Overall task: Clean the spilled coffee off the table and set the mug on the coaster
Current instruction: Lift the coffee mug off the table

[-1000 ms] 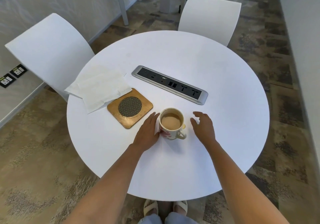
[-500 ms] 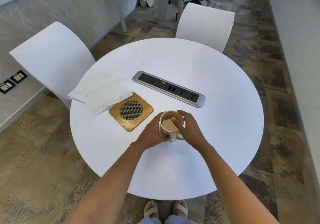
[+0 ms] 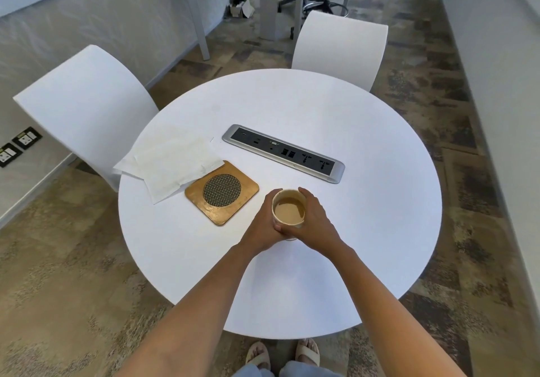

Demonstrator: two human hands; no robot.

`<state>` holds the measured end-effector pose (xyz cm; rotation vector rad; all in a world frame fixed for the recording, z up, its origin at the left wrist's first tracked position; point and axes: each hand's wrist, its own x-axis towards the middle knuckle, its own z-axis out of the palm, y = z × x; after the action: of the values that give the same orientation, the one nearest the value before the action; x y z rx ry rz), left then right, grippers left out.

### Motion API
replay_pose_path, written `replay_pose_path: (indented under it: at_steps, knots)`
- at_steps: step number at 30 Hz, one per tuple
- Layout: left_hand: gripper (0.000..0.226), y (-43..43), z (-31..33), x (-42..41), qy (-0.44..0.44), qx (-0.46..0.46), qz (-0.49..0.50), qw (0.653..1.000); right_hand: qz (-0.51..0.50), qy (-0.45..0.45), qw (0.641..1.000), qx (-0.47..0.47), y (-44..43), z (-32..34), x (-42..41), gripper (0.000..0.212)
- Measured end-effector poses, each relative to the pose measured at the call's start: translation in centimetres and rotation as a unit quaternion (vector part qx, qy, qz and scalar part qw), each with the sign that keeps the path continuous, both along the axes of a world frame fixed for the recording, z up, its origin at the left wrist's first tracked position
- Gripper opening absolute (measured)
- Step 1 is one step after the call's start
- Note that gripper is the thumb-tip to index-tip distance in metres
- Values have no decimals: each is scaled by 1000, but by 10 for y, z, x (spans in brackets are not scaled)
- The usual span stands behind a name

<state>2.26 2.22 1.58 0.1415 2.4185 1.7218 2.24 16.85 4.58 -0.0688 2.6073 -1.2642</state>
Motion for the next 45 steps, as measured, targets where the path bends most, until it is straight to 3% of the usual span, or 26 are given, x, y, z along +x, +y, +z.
replay_pose_path:
  at_steps: [9,24,38,45]
  knots:
    - [87,3,6,-3,13,-7,15,1000,-12,30,999,21,2,11,-2,87]
    - [82,36,65,-49,36,20,-41,998,-46,81,995,16,38,71,-36,63]
    - [82,130,96,-163,62,11,-25,998,-34,124,989,71,133,98,-159,83]
    - [83,173,86,-225,67,24,-13,997,-22,126,988,84,174,89,-226,82]
